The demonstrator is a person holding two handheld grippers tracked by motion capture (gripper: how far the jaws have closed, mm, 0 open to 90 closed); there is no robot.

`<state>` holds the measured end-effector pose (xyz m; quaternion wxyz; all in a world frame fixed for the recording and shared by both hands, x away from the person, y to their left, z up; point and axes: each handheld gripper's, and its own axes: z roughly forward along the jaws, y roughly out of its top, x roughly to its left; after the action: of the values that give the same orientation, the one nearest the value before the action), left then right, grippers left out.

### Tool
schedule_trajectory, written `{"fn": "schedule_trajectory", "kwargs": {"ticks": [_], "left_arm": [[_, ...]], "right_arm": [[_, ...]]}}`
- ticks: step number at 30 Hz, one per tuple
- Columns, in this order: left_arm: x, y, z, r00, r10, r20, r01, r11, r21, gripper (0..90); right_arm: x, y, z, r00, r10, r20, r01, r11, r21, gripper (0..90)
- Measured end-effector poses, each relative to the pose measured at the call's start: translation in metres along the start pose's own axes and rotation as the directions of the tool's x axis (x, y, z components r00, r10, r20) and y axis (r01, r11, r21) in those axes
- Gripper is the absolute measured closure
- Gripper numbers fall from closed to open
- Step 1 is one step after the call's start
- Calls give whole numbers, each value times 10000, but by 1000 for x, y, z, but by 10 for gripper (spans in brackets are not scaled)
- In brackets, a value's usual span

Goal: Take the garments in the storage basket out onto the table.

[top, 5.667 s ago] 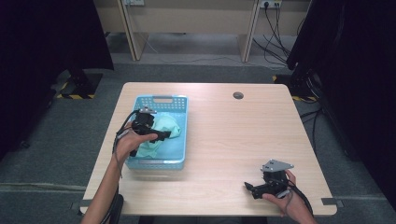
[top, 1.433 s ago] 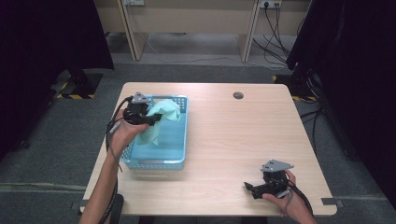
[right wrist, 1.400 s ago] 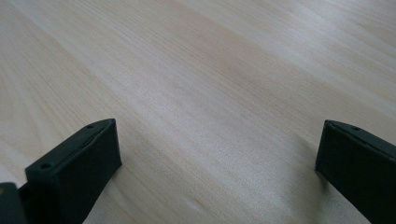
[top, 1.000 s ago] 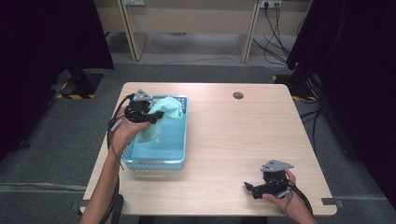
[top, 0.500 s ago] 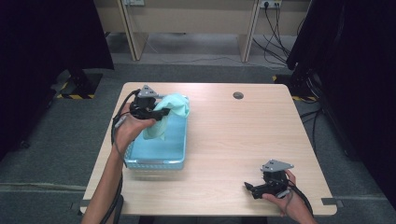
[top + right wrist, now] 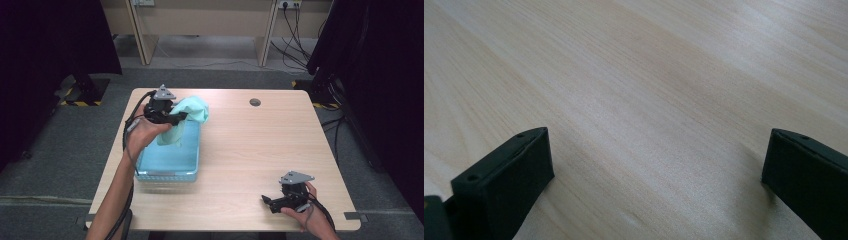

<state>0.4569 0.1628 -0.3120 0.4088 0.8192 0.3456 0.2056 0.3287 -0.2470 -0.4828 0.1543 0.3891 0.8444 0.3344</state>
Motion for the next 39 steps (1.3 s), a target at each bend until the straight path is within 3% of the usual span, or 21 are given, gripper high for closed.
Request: {"fn": "schedule_trajectory", "kwargs": {"ticks": [24, 34, 37, 39], "left_arm": [[-29, 27, 13, 9957, 472, 794, -464, 9988, -126, 703], [-45, 39, 28, 9897, 663, 1269, -653, 9978, -119, 703], [-58, 46, 37, 9836, 849, 1592, -856, 9963, -30, 704], [-58, 46, 37, 9836, 849, 1592, -856, 9963, -30, 703]], "right_arm": [[0, 0, 0, 10000, -11, 4, 11, 10000, 9, 2], [0, 0, 0, 10000, -8, 5, 8, 10000, 21, 3], [0, 0, 0, 10000, -6, 3, 6, 10000, 19, 3], [0, 0, 0, 10000, -8, 2, 8, 10000, 19, 3]]}}
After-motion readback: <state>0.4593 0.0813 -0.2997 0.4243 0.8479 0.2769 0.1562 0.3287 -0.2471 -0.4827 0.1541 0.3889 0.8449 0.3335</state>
